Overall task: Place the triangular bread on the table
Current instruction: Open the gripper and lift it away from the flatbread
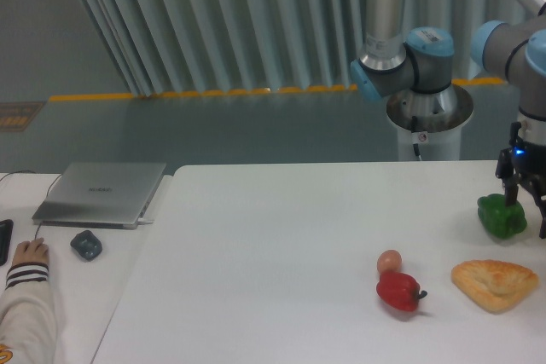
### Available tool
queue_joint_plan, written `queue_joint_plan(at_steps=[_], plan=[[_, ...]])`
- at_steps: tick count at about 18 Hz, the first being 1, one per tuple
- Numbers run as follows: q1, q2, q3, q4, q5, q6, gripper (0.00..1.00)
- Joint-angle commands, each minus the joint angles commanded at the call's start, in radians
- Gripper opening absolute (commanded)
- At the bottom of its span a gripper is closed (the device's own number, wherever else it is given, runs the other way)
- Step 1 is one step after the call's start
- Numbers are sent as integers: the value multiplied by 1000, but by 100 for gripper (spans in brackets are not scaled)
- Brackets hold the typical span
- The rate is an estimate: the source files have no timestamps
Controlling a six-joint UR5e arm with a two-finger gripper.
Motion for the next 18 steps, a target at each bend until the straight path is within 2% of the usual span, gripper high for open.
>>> queue_joint_plan(at_steps=[1,2,5,9,11,18], plan=[[8,-2,40,-66,34,26,100],[9,-5,61,-100,57,50,100],[24,-9,85,-125,78,123,100],[100,-21,98,-187,78,282,100],[136,-28,94,-197,103,337,100],[141,-44,51,-192,111,347,100]])
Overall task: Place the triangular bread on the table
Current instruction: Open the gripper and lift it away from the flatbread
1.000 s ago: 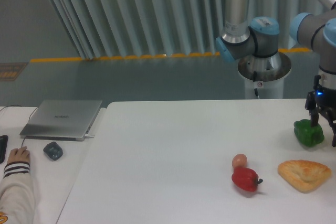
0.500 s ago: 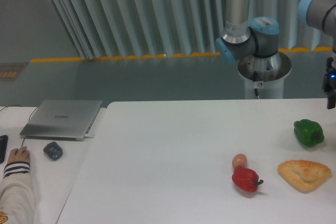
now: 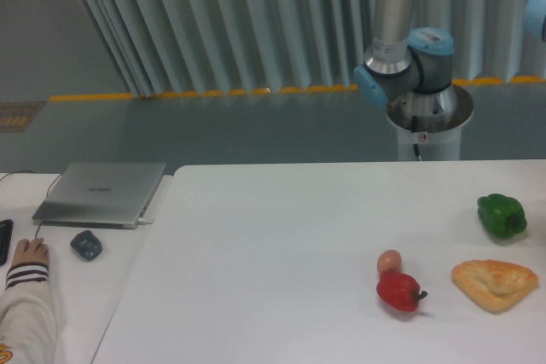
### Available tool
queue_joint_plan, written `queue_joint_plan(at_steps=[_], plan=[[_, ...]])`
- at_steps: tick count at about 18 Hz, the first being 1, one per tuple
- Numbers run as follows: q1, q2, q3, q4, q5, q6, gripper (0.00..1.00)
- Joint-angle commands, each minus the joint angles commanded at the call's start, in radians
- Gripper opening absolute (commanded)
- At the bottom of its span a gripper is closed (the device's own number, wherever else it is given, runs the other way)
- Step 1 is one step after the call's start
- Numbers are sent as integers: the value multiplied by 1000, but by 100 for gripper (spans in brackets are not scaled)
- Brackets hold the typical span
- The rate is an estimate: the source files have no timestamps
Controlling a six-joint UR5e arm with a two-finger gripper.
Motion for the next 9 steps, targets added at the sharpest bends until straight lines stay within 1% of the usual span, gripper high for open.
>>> queue_joint_plan(at_steps=[9], plan=[[0,0,-2,-2,-8,0,100]])
